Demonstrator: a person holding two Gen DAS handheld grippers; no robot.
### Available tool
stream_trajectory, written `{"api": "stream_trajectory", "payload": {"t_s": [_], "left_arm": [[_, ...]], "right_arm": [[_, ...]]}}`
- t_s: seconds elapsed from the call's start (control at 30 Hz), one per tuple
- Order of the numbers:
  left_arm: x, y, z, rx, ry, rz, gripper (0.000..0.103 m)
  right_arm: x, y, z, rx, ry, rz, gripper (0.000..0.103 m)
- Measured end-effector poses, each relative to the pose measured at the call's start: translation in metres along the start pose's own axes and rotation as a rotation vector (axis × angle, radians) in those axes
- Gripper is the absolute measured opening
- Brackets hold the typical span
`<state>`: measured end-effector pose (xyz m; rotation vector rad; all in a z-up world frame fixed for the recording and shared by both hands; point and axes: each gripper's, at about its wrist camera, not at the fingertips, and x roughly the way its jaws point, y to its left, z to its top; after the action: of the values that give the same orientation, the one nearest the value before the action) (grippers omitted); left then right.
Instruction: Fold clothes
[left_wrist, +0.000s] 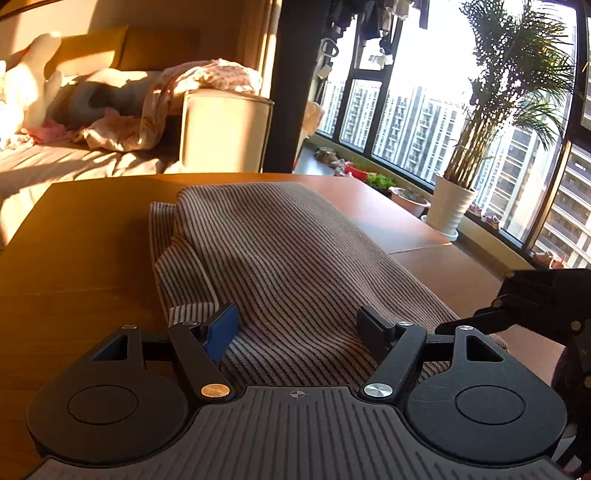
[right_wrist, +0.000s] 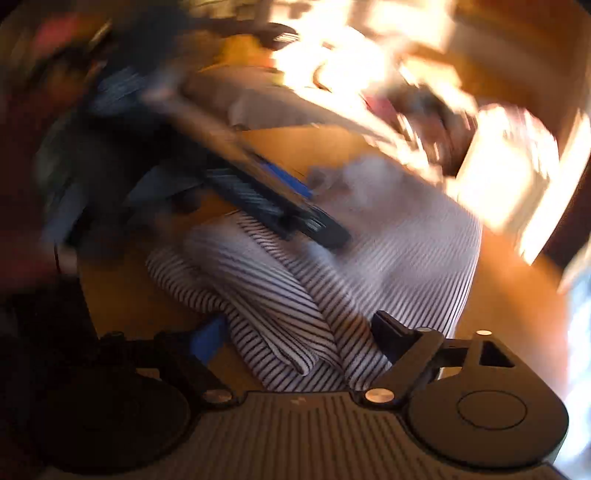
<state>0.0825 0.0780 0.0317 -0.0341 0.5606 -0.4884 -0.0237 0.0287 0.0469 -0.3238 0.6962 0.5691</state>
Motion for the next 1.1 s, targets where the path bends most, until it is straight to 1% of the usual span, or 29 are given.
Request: {"api": "stream_trajectory", "payload": {"t_s": [0.03, 0.07, 0.17, 0.2, 0.27, 0.37, 0.5, 0.53, 0.57, 0.6, 0.63, 0.67, 0.73, 0.83, 0.97, 1.0, 1.03, 1.1], "left_arm": [[-0.004, 0.001, 0.001, 0.004, -0.006, 0.003, 0.085], [-0.008, 0.002, 0.002, 0.009, -0.012, 0.005, 0.089], [-0.031, 0.006, 0.007, 0.052, -0.018, 0.018, 0.093], [-0.040, 0.007, 0.008, 0.073, -0.018, 0.019, 0.094], [-0.056, 0.005, 0.010, 0.120, -0.012, 0.002, 0.095], [-0.067, -0.002, 0.007, 0.188, 0.015, -0.037, 0.097], [-0.061, -0.019, -0.011, 0.297, 0.079, -0.076, 0.097], [-0.056, -0.024, -0.017, 0.325, 0.101, -0.076, 0.097], [-0.048, -0.029, -0.024, 0.354, 0.124, -0.058, 0.098], [-0.041, -0.034, -0.030, 0.383, 0.147, -0.041, 0.098], [-0.033, -0.039, -0.037, 0.408, 0.167, -0.018, 0.098], [-0.026, -0.041, -0.040, 0.414, 0.170, 0.010, 0.099], [-0.021, -0.040, -0.037, 0.369, 0.145, 0.024, 0.098], [-0.018, -0.031, -0.023, 0.255, 0.127, -0.003, 0.098], [-0.016, -0.022, -0.011, 0.137, 0.129, -0.039, 0.098], [-0.016, -0.020, -0.010, 0.113, 0.129, -0.046, 0.098], [-0.017, -0.019, -0.009, 0.099, 0.127, -0.052, 0.098], [-0.027, -0.016, -0.007, 0.083, 0.115, -0.087, 0.098]], "right_arm": [[0.000, -0.010, 0.001, 0.081, 0.007, 0.023, 0.084], [0.001, -0.019, 0.001, 0.139, 0.012, 0.043, 0.084], [0.000, -0.038, -0.001, 0.270, 0.016, 0.101, 0.084], [0.000, -0.041, 0.000, 0.292, 0.020, 0.113, 0.084], [-0.002, -0.044, -0.001, 0.317, 0.026, 0.126, 0.084], [-0.004, -0.048, -0.004, 0.341, 0.034, 0.143, 0.084], [-0.002, -0.055, 0.001, 0.366, 0.048, 0.151, 0.084], [-0.001, -0.056, 0.003, 0.359, 0.051, 0.149, 0.084], [0.000, -0.056, 0.006, 0.352, 0.055, 0.147, 0.084], [0.001, -0.056, 0.008, 0.337, 0.056, 0.140, 0.084], [-0.001, -0.049, 0.009, 0.288, 0.050, 0.111, 0.084], [-0.004, -0.041, 0.010, 0.231, 0.039, 0.080, 0.084], [-0.013, -0.010, 0.008, 0.048, -0.026, 0.003, 0.085], [-0.019, 0.032, -0.010, -0.239, -0.135, -0.130, 0.092], [-0.001, 0.044, -0.022, -0.353, -0.176, -0.277, 0.093], [0.002, 0.046, -0.024, -0.369, -0.182, -0.303, 0.083], [0.000, 0.038, -0.018, -0.329, -0.170, -0.279, 0.037], [-0.005, 0.023, -0.006, -0.256, -0.146, -0.234, 0.034]]}}
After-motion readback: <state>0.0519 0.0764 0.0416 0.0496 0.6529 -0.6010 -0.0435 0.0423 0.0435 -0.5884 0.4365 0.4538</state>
